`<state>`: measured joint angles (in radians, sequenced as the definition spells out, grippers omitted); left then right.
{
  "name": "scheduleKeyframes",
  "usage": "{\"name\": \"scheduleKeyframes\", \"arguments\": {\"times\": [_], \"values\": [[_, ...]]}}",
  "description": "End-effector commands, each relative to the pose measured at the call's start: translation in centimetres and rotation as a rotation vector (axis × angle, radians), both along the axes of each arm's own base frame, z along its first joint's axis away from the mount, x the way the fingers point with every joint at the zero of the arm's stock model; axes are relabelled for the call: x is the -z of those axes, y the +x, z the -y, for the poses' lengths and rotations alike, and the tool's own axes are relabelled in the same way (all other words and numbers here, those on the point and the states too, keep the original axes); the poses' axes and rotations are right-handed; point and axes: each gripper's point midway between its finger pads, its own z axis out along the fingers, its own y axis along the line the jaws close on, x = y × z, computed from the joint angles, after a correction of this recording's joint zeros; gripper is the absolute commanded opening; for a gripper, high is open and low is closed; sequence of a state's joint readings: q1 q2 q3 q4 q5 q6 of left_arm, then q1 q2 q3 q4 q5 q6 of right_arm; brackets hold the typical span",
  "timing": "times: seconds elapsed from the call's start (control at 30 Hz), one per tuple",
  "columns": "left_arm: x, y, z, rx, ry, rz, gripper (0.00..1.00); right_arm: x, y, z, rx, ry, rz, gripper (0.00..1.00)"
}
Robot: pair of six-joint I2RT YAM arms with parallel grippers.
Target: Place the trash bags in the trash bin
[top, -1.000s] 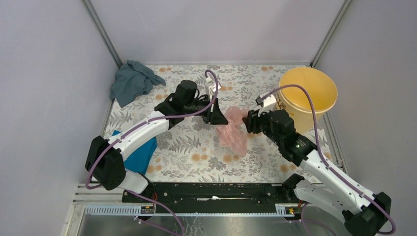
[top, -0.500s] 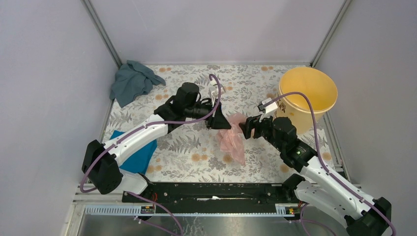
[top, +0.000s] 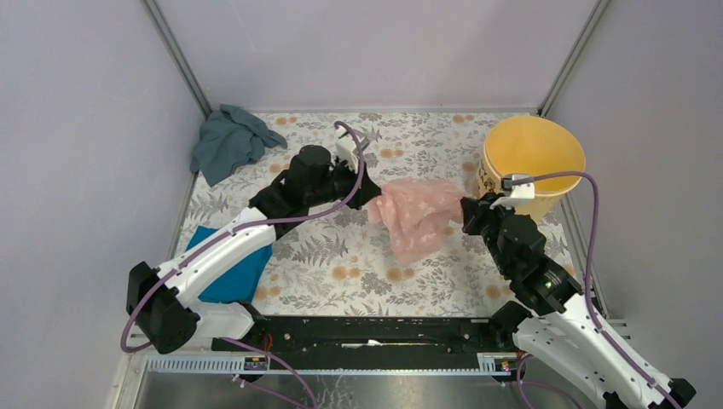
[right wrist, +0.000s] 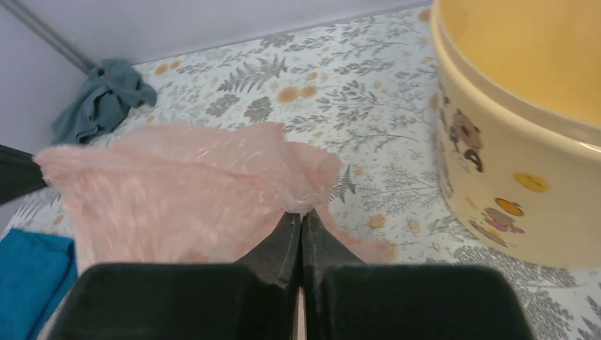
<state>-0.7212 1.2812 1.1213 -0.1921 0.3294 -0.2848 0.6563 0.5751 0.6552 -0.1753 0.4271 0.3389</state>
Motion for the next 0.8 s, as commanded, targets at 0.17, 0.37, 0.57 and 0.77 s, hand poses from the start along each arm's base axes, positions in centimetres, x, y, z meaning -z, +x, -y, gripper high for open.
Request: {"name": "scheduleKeyframes", "arguments": {"times": [0.17, 0.37, 0.57, 0.77], "values": [[-1.3, 5.8, -6.9, -0.489, 0.092, 0.110, 0.00, -0.5, -0.1, -0.8, -0.027, 0.027, -0.019, 0.00], [-1.6, 5.5, -6.4, -0.453, 0.081, 0.114, 0.00, -0.1, 0.4, -2.8, -0.101, 0.005, -0.092, 0.03], [-4.1, 0.4, -1.2, -0.030, -0.079, 0.156, 0.00, 1.6, 2.1, -4.1, -0.088, -0.088, -0.235, 0.04], [-2.3, 4.2, -5.0, -0.365, 0.008, 0.107, 0.00, 1.4, 4.9, -5.7, -0.109, -0.204, -0.268, 0.00]]}}
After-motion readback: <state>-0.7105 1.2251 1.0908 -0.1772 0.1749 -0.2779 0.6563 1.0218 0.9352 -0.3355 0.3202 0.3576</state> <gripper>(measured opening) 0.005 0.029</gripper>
